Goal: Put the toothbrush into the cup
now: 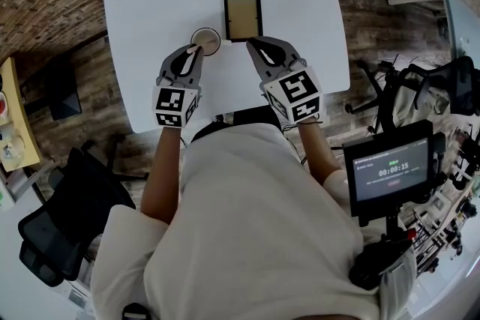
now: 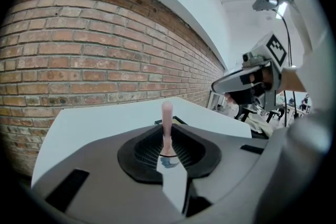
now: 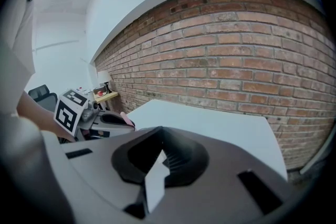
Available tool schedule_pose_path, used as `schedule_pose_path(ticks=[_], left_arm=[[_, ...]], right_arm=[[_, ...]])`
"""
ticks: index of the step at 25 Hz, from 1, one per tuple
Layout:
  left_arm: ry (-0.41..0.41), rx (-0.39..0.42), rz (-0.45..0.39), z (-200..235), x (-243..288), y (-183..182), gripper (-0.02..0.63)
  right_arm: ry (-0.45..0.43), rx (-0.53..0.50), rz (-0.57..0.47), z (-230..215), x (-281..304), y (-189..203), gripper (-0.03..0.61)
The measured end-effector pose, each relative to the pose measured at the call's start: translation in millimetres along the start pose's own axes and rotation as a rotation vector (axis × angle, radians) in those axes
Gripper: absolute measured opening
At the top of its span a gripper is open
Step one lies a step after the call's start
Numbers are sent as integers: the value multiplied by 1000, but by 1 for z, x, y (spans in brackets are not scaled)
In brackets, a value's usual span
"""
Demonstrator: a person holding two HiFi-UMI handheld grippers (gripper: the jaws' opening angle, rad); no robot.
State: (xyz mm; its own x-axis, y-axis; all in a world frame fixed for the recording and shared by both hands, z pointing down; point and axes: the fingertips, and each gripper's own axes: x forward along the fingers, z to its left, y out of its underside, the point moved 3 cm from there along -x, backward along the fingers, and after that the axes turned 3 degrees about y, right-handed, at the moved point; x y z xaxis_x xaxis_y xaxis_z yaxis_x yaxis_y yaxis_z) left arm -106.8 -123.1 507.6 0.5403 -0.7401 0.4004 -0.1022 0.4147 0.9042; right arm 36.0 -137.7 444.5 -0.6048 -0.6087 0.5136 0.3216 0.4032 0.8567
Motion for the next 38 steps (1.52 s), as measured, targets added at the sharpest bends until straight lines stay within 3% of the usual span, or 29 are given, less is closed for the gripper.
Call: schedule_pose_path(ticks=[38], left_arm=[[-36, -58, -16, 2, -6, 15, 54]], right_arm=[[-10, 4, 14, 1, -4, 14, 3]])
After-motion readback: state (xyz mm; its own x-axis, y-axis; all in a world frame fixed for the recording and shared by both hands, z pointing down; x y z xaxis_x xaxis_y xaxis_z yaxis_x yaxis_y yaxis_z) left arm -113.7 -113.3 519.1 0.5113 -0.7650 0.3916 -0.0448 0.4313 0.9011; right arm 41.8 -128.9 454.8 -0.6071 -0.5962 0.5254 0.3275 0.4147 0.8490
